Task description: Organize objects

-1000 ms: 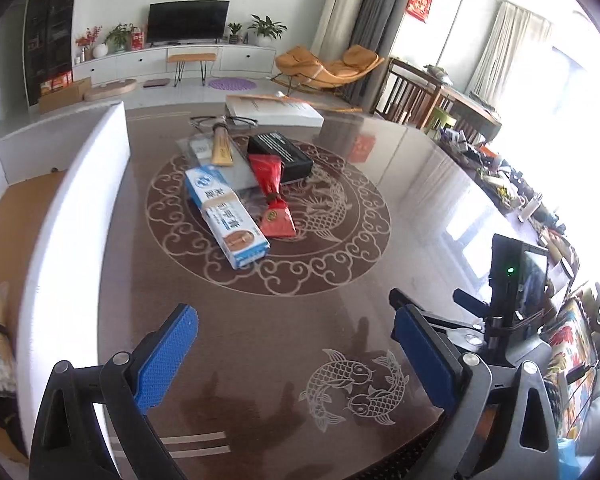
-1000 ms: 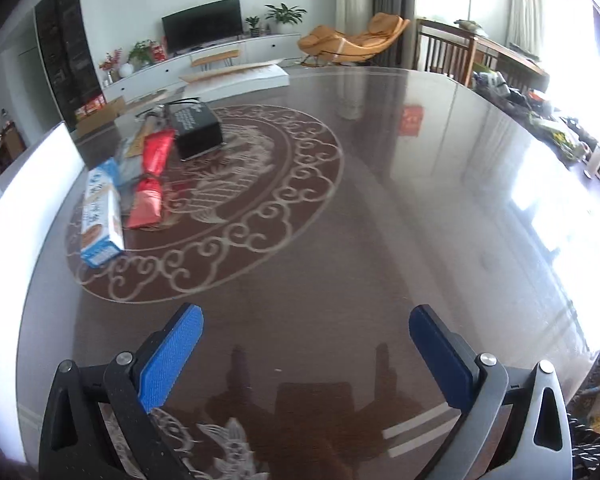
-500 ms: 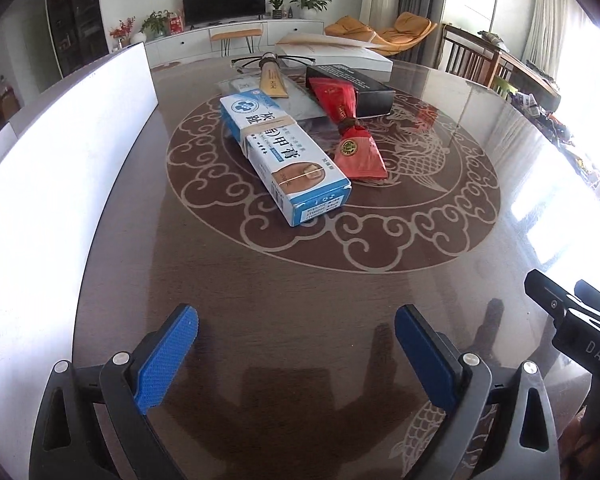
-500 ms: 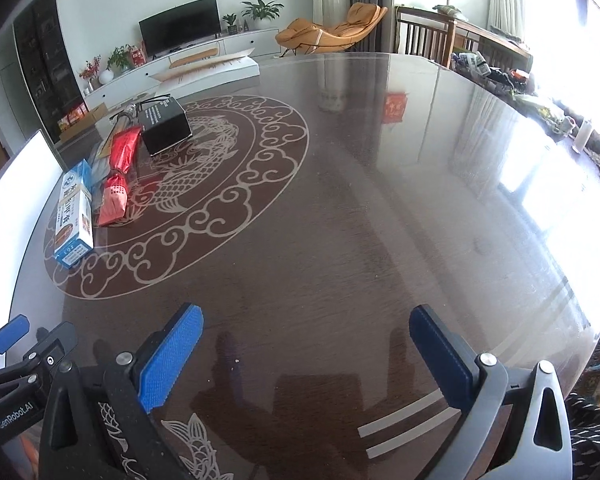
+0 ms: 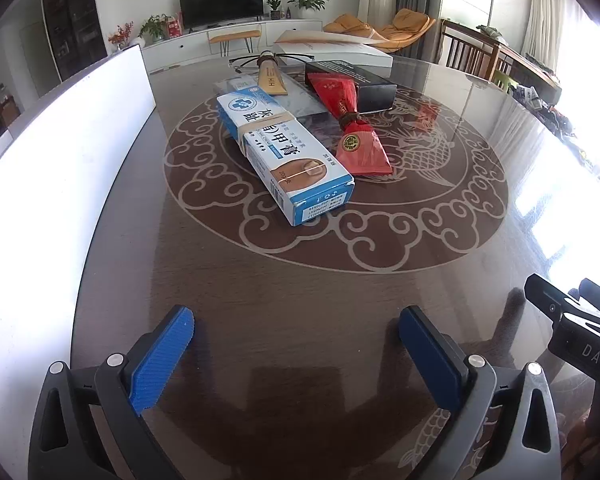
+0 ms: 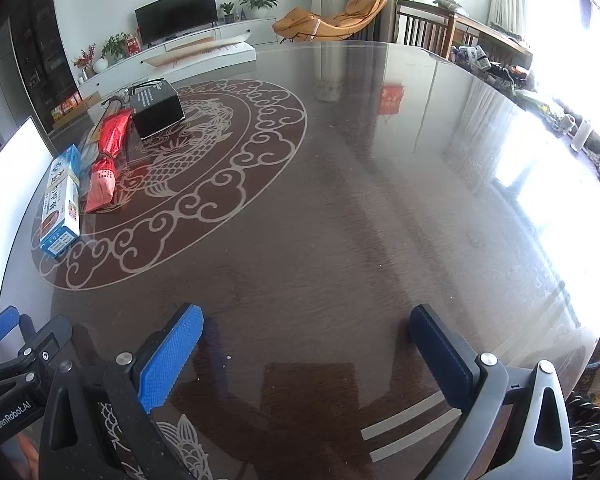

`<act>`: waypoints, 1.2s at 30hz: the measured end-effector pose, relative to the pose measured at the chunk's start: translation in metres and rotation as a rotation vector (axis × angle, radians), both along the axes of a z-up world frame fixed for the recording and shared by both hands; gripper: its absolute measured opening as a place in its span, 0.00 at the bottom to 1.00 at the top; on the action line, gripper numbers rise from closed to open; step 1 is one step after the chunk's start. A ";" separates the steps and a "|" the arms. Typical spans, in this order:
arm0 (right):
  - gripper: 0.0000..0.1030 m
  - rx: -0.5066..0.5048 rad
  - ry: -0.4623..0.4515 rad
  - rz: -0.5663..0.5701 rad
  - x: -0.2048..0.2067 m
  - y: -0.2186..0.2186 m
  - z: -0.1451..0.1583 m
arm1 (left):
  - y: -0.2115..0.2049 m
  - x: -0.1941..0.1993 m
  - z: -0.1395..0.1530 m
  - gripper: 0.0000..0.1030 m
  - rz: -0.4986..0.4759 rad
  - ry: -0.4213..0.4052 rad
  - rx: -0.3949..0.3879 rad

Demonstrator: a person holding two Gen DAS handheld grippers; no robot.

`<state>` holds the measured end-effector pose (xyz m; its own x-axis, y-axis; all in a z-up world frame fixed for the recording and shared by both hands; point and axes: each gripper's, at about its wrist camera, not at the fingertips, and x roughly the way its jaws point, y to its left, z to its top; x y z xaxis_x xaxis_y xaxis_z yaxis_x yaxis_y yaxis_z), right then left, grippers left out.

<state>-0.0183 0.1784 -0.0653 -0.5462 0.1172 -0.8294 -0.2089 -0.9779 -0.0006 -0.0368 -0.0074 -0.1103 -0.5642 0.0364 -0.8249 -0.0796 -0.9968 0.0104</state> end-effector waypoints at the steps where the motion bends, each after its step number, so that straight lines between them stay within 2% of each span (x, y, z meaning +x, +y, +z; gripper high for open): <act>1: 1.00 0.007 -0.003 0.001 0.000 0.000 0.000 | 0.000 0.000 0.000 1.00 0.000 0.000 0.000; 36: 1.00 0.010 0.004 0.002 0.001 0.000 0.000 | 0.000 0.000 -0.001 1.00 0.000 0.000 0.000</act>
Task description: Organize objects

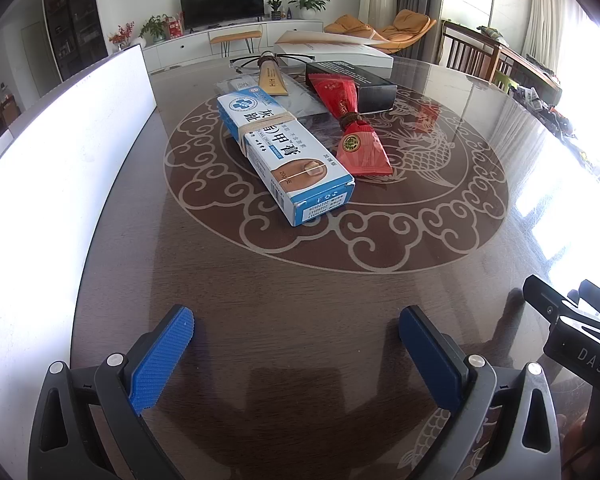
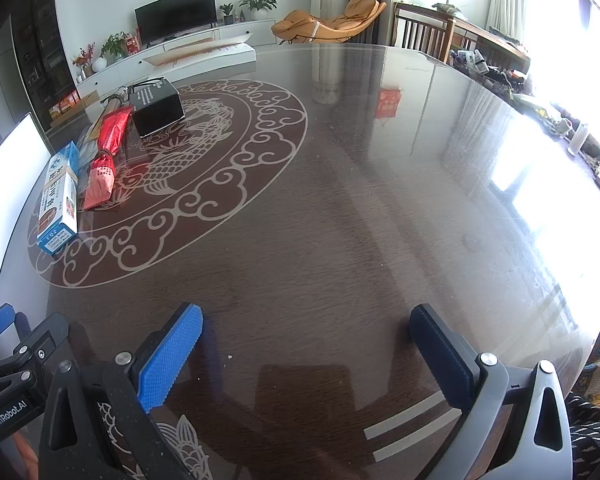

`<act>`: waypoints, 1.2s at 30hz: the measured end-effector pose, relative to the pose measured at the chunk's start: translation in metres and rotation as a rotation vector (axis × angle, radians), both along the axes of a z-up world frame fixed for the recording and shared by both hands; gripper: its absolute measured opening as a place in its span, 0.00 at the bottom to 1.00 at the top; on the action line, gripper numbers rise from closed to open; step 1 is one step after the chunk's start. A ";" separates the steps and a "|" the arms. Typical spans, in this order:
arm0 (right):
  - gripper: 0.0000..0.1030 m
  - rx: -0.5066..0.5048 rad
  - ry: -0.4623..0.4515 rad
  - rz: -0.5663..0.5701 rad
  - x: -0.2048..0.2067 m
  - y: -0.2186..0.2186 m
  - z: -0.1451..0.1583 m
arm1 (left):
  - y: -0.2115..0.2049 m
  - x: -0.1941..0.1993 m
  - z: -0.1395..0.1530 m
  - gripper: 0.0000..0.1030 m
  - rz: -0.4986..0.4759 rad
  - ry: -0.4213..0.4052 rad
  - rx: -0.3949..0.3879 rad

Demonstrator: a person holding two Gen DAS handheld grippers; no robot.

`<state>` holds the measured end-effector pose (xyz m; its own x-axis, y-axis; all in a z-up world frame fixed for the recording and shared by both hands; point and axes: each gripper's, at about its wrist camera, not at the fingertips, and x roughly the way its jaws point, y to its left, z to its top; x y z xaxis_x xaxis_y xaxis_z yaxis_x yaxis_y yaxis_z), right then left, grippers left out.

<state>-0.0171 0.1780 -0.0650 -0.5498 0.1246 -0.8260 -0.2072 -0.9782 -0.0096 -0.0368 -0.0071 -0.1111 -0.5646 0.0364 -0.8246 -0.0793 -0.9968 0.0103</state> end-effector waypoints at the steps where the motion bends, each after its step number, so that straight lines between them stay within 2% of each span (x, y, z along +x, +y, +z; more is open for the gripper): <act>1: 1.00 0.000 0.000 0.000 0.000 0.000 0.000 | 0.000 0.000 0.000 1.00 0.000 0.000 0.000; 29: 1.00 0.001 0.001 0.000 0.000 -0.001 -0.001 | -0.002 0.000 0.001 1.00 -0.008 -0.014 0.004; 30: 1.00 0.001 0.002 0.000 0.000 -0.001 -0.001 | -0.006 0.001 0.003 1.00 0.003 -0.012 0.021; 33: 1.00 0.002 0.002 -0.002 0.000 0.000 -0.001 | -0.019 0.003 0.023 1.00 0.014 0.075 0.099; 36: 1.00 0.001 0.003 -0.003 0.000 0.001 0.000 | -0.021 -0.025 0.041 1.00 0.033 0.082 0.091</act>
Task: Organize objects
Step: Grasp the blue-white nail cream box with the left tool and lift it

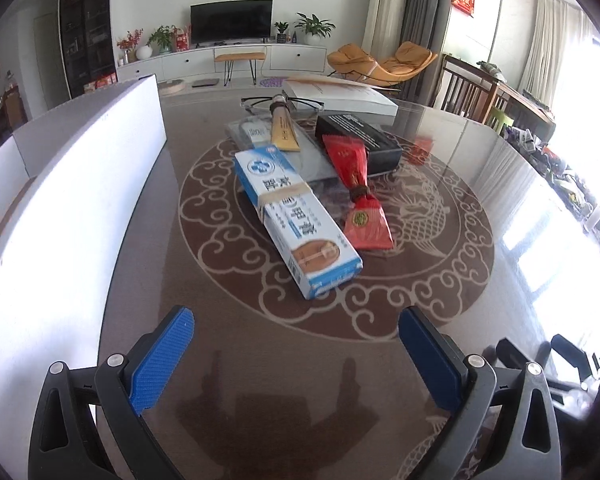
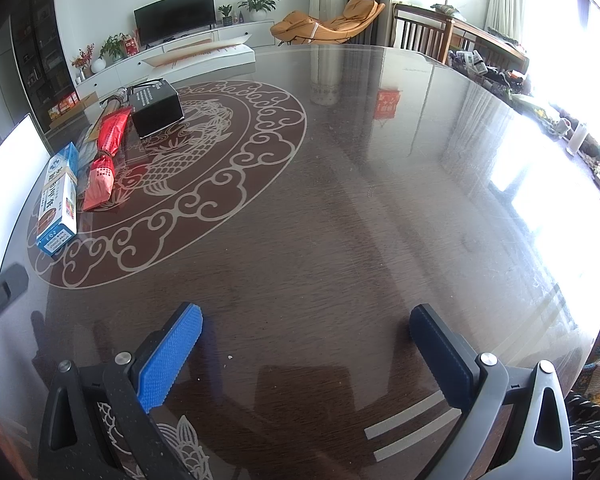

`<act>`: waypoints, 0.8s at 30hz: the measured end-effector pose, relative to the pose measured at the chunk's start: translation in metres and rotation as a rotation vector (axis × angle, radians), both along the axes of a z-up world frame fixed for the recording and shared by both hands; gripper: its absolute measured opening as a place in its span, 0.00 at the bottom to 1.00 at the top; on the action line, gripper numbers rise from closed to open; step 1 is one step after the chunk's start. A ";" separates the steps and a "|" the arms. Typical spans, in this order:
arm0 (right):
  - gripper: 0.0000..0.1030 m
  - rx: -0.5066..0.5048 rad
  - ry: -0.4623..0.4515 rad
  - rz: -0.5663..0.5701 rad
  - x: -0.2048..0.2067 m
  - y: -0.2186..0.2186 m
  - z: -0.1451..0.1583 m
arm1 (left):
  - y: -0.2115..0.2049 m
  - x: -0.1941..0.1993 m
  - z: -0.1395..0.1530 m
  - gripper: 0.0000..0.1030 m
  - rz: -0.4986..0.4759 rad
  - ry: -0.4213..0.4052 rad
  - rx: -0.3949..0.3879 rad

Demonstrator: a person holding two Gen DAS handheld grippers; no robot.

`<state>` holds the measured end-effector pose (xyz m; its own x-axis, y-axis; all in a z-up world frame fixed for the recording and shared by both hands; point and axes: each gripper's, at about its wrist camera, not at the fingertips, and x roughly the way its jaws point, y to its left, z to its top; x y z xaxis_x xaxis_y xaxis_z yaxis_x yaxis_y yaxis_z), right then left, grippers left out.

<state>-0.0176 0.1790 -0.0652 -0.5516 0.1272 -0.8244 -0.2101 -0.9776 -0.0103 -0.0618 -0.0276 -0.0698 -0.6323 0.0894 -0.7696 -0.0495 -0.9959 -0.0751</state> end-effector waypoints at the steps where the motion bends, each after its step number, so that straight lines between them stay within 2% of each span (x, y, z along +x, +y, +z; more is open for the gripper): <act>1: 1.00 0.001 0.000 -0.001 0.000 0.001 0.000 | -0.001 -0.012 0.005 1.00 0.013 -0.003 0.009; 4: 1.00 0.001 0.001 -0.002 -0.001 0.002 0.001 | -0.004 -0.052 0.008 1.00 0.073 -0.027 0.048; 9: 1.00 0.000 0.001 -0.001 -0.001 0.002 0.001 | -0.005 -0.104 -0.019 0.99 0.136 -0.140 0.065; 10: 1.00 0.001 0.001 -0.001 -0.002 0.002 0.001 | -0.006 -0.107 -0.025 0.89 0.140 -0.154 0.072; 11: 1.00 0.001 0.001 -0.001 -0.002 0.002 0.000 | -0.008 -0.107 -0.030 0.74 0.141 -0.162 0.085; 12: 1.00 0.001 0.001 -0.001 -0.002 0.002 0.001 | -0.009 -0.104 -0.030 0.70 0.147 -0.147 0.072; 13: 1.00 0.001 0.001 -0.001 -0.002 0.002 0.000 | -0.009 -0.099 -0.029 0.54 0.132 -0.124 0.074; 14: 1.00 0.000 0.001 -0.002 -0.002 0.002 0.000 | -0.008 -0.094 -0.027 0.48 0.118 -0.118 0.080; 18: 1.00 0.001 0.001 -0.002 -0.002 0.001 0.000 | -0.009 -0.055 -0.024 0.45 0.089 -0.107 0.063; 21: 1.00 0.001 0.001 -0.002 -0.002 0.002 0.001 | -0.012 -0.019 -0.028 0.45 0.062 -0.136 0.065; 24: 1.00 0.001 0.001 -0.002 -0.002 0.001 0.000 | -0.011 0.006 -0.028 0.46 0.024 -0.120 0.019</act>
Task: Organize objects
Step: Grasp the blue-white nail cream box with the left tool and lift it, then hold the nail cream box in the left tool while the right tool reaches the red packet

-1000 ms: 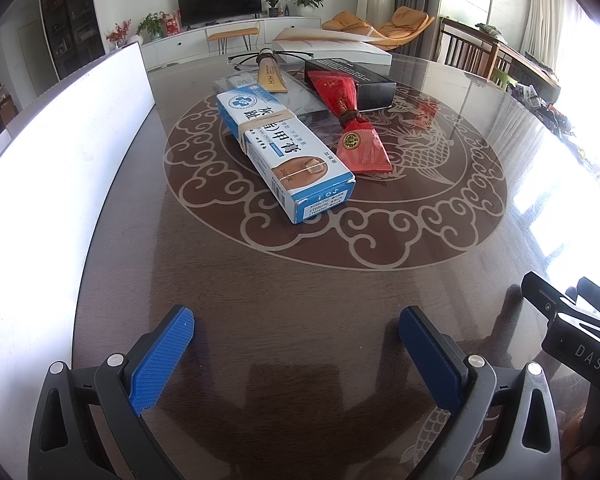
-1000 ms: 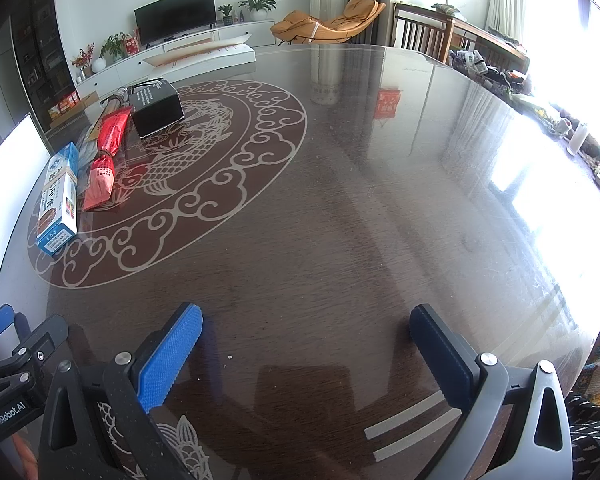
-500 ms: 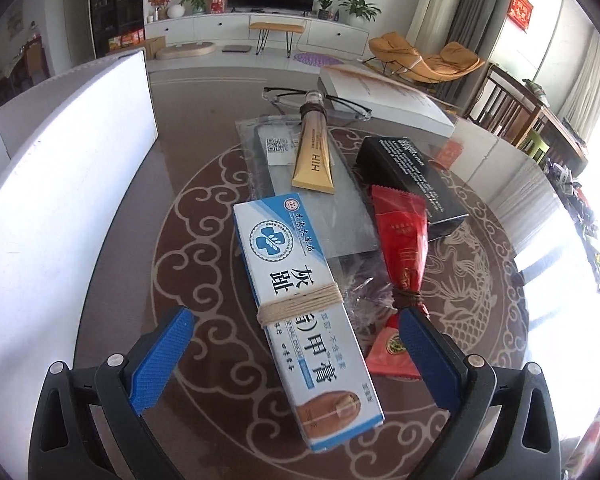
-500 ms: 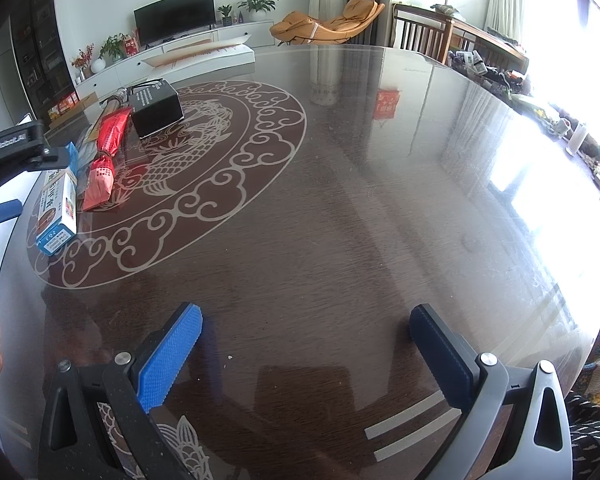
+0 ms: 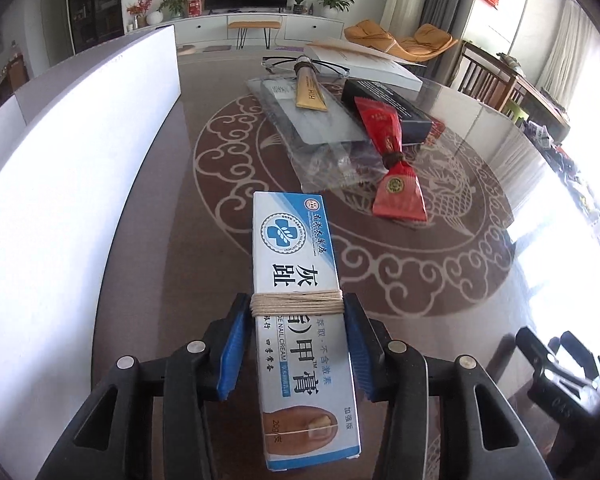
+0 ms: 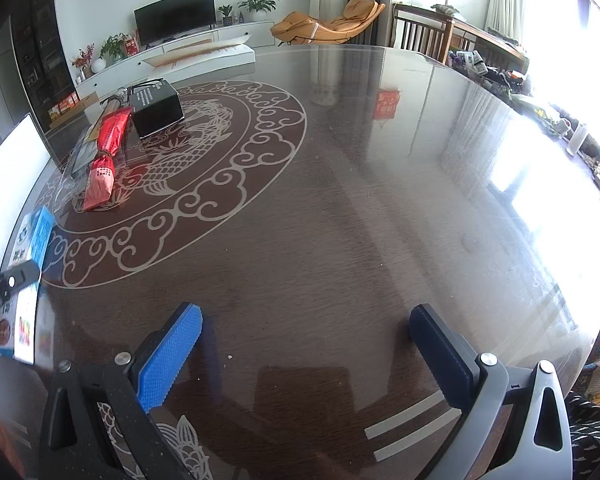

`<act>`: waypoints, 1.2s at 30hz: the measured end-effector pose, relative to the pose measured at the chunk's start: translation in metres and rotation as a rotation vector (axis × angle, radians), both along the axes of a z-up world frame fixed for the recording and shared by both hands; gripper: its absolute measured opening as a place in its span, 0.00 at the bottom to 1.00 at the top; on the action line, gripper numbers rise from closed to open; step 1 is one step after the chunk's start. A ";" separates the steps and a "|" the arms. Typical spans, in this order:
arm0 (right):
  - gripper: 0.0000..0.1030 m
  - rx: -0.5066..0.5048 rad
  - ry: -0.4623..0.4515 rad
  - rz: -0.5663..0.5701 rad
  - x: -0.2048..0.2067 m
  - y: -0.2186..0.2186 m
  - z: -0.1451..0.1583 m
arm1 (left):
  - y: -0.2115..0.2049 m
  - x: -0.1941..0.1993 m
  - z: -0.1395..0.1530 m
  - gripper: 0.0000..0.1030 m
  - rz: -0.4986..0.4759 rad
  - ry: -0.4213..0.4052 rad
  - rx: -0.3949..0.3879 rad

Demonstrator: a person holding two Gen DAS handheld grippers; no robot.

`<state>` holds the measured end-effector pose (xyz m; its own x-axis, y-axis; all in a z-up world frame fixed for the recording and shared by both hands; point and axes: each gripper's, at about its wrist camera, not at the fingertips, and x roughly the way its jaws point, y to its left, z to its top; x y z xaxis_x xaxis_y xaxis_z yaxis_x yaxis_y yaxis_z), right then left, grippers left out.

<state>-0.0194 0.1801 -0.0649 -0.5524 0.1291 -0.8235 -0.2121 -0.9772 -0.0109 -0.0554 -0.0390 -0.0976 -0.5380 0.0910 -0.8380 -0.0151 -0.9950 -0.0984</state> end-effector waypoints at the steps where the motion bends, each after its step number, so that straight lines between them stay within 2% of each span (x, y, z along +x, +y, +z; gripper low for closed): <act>1: 1.00 0.000 0.000 0.000 0.000 0.000 0.000 | 0.000 0.003 -0.001 0.45 -0.012 -0.006 -0.020; 3: 1.00 0.000 0.000 0.000 0.000 0.000 0.000 | 0.003 0.004 -0.003 0.56 -0.036 0.006 -0.086; 5: 1.00 0.000 0.000 0.000 0.000 0.000 0.000 | 0.001 0.001 -0.008 0.86 -0.012 0.009 -0.128; 7: 1.00 0.001 0.000 0.001 0.000 0.000 0.000 | -0.008 -0.001 -0.012 0.97 0.019 0.008 -0.098; 8: 1.00 0.001 0.000 0.001 0.000 0.000 0.000 | -0.008 -0.001 -0.015 1.00 0.026 0.008 -0.110; 36: 1.00 0.001 0.001 0.000 0.000 0.000 -0.001 | -0.008 -0.003 -0.017 1.00 0.035 0.019 -0.109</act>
